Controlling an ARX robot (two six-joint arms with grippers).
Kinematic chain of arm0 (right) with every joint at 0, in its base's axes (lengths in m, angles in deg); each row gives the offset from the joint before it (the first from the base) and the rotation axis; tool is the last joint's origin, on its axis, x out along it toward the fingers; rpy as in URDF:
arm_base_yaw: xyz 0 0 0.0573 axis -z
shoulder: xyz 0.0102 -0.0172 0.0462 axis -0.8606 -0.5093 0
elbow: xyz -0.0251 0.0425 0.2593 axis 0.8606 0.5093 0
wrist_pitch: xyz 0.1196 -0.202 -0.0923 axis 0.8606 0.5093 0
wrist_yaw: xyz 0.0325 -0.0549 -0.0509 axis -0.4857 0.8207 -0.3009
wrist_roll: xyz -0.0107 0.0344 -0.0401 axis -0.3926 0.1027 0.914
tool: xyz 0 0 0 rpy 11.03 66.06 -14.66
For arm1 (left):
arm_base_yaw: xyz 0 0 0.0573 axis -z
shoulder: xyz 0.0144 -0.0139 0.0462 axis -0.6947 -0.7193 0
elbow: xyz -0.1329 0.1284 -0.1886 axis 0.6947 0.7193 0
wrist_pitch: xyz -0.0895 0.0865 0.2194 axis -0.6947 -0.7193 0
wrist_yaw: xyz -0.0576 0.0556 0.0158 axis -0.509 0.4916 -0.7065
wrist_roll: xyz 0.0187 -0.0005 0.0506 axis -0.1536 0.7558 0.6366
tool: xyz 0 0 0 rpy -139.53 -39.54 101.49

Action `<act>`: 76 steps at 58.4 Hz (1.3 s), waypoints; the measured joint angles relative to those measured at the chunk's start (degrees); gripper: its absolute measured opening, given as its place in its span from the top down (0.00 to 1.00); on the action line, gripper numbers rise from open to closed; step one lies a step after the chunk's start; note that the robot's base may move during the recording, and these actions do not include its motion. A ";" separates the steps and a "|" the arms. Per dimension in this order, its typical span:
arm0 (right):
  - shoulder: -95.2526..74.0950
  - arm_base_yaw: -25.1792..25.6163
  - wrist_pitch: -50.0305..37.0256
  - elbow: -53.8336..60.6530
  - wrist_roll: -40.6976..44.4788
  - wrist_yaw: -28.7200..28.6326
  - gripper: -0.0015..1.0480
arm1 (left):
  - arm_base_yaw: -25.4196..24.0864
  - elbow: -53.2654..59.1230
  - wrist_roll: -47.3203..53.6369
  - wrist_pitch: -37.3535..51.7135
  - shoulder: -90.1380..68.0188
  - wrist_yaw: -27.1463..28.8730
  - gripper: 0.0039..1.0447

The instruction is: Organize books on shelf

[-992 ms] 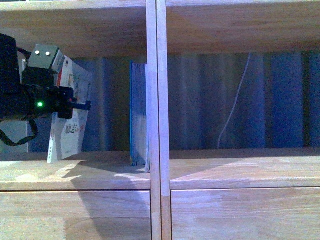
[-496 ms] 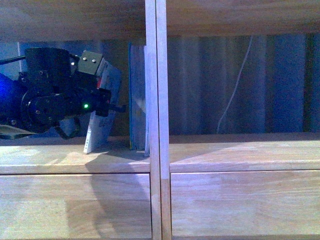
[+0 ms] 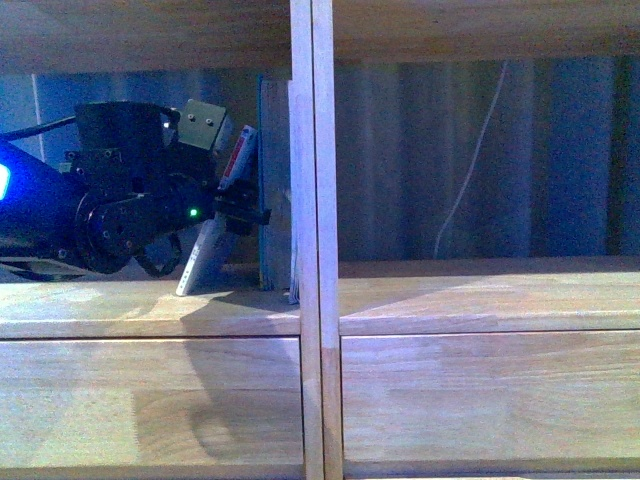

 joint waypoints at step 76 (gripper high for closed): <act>9.27 -8.81 40.04 0.04 12.04 15.17 0.40 | -5.01 73.81 -17.00 0.33 62.71 11.21 0.54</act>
